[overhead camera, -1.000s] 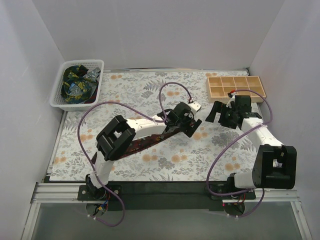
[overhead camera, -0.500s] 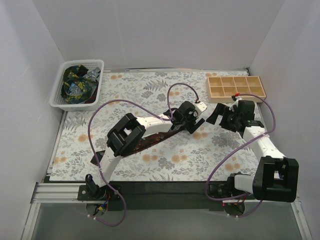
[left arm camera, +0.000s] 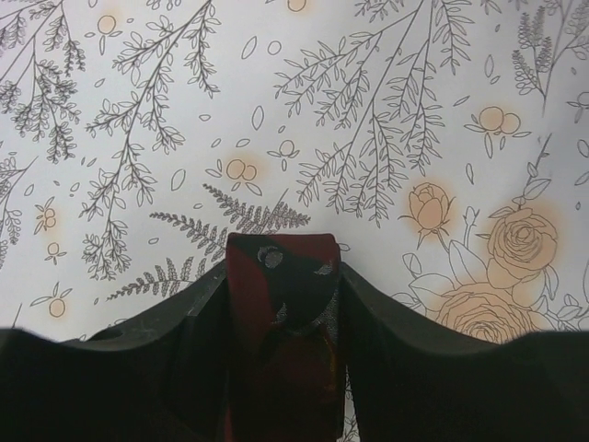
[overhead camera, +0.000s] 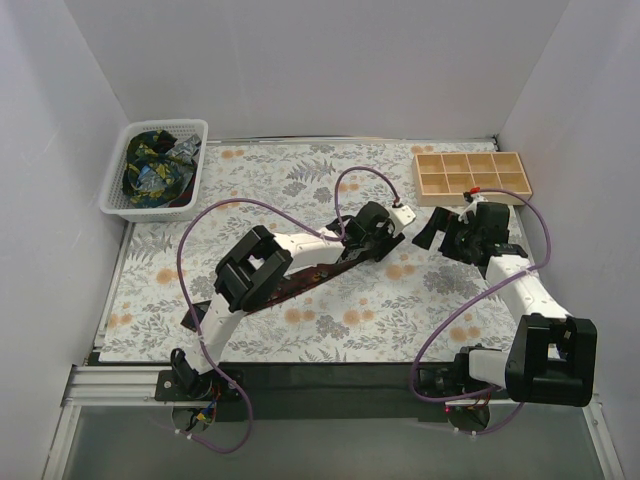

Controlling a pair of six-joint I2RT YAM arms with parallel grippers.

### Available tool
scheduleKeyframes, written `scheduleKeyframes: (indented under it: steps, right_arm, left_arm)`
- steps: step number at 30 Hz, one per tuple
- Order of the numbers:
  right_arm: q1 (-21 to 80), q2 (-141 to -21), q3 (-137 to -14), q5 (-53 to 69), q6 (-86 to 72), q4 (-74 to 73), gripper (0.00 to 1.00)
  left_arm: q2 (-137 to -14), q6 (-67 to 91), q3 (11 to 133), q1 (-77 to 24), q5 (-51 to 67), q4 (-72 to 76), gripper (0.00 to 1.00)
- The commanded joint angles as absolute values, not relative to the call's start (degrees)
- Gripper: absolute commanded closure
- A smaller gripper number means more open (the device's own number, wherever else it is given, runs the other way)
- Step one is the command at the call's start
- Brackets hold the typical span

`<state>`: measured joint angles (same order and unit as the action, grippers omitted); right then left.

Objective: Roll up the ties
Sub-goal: Roll the tie

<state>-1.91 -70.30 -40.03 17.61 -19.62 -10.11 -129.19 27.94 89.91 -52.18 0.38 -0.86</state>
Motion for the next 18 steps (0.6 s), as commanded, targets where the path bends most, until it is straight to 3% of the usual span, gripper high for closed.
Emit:
scheduleKeyframes:
  steps: [1, 9, 18]
  right_arm:
    - [-2.4, -68.5, -39.0, 18.1, -19.9, -7.6, 0.04]
    - [-2.4, -66.9, -37.6, 18.4, -19.5, -7.2, 0.05]
    - [-2.4, -65.4, -36.7, 18.4, -19.1, -6.9, 0.06]
  left_arm:
    - [-128.1, 26.5, 87.0, -51.9, 6.1, -3.7, 0.57]
    - [-123.6, 26.5, 80.2, -52.4, 15.4, -4.1, 0.57]
    - [-119.7, 28.6, 76.3, -54.1, 14.8, -2.7, 0.57]
